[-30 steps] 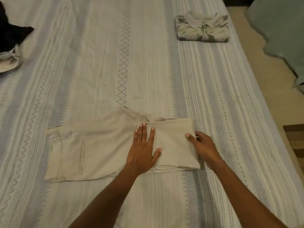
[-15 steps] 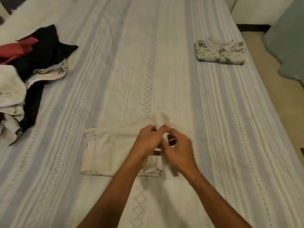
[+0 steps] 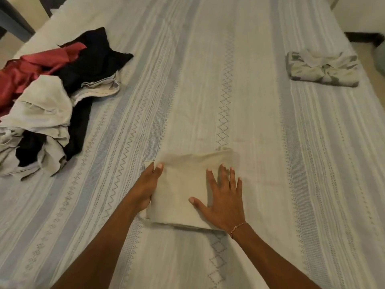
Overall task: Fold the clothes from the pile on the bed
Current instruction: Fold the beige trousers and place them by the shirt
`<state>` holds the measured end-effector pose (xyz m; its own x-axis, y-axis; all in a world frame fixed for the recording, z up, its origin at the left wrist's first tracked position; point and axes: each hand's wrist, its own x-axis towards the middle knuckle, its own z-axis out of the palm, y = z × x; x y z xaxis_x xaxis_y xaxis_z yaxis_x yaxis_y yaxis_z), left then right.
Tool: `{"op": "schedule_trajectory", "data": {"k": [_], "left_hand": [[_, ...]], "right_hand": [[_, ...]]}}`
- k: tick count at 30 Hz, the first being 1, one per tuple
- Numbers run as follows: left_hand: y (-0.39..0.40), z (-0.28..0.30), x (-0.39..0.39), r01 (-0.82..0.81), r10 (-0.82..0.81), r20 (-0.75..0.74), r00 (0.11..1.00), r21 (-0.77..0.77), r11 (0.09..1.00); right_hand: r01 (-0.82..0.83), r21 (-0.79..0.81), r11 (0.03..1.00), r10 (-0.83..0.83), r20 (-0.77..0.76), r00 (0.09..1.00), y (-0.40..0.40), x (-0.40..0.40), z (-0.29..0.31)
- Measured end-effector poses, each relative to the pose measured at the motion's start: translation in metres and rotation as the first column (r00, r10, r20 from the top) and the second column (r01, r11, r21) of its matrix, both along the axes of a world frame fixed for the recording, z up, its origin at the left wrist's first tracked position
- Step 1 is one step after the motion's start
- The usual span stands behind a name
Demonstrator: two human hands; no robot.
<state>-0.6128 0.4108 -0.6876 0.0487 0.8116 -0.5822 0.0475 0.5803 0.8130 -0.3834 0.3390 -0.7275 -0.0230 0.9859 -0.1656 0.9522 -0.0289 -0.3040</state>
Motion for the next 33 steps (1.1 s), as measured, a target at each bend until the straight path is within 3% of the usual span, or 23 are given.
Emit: {"op": "schedule_trajectory", "data": {"k": [3,6,8,11,12,14,20,25,28,31,33], "left_hand": [[0.005,-0.015,-0.016,-0.009,0.010,-0.093,0.996,0.015,1.000],[0.002,-0.035,-0.027,0.008,0.032,-0.358,0.933,0.110,0.994],[-0.003,-0.047,-0.030,0.054,0.062,-0.579,0.813,0.181,0.982],[-0.009,-0.057,-0.022,0.095,0.067,-0.849,0.524,0.137,0.986],[-0.009,-0.061,-0.020,0.110,0.046,-0.895,0.443,0.106,0.988],[-0.005,-0.062,-0.013,0.133,-0.030,-0.925,0.379,0.022,0.991],[0.006,-0.057,-0.010,0.022,-0.037,-0.845,0.533,-0.030,0.999],[-0.004,-0.058,-0.006,0.000,0.011,-0.865,0.502,0.013,1.000],[-0.009,-0.060,-0.011,0.022,0.022,-0.878,0.479,0.037,0.999],[-0.010,-0.059,-0.014,0.028,0.022,-0.864,0.504,0.042,0.999],[-0.008,-0.058,-0.017,0.036,0.017,-0.846,0.533,0.042,0.998]], "right_hand": [[-0.011,0.004,1.000,0.011,0.038,0.999,0.006,-0.017,-0.002],[-0.019,-0.004,1.000,0.019,0.045,0.999,0.010,-0.035,-0.011],[-0.021,-0.012,1.000,0.022,0.055,0.998,0.012,-0.044,-0.020],[-0.017,-0.027,1.000,0.019,0.079,0.997,0.013,-0.045,-0.030],[-0.017,-0.028,0.999,0.019,0.088,0.996,0.013,-0.046,-0.034],[-0.019,-0.029,0.999,0.021,0.094,0.995,0.014,-0.047,-0.036],[0.099,0.044,0.994,-0.098,-0.023,0.995,0.043,-0.040,-0.027],[0.032,-0.092,0.995,-0.034,-0.019,0.999,0.084,-0.020,-0.040],[0.033,-0.072,0.997,-0.044,-0.169,0.985,0.087,-0.011,-0.038],[0.290,-0.007,0.957,-0.268,-0.407,0.873,0.065,-0.005,-0.028],[0.531,-0.148,0.834,-0.534,-0.458,0.711,0.043,-0.003,-0.017]]}}
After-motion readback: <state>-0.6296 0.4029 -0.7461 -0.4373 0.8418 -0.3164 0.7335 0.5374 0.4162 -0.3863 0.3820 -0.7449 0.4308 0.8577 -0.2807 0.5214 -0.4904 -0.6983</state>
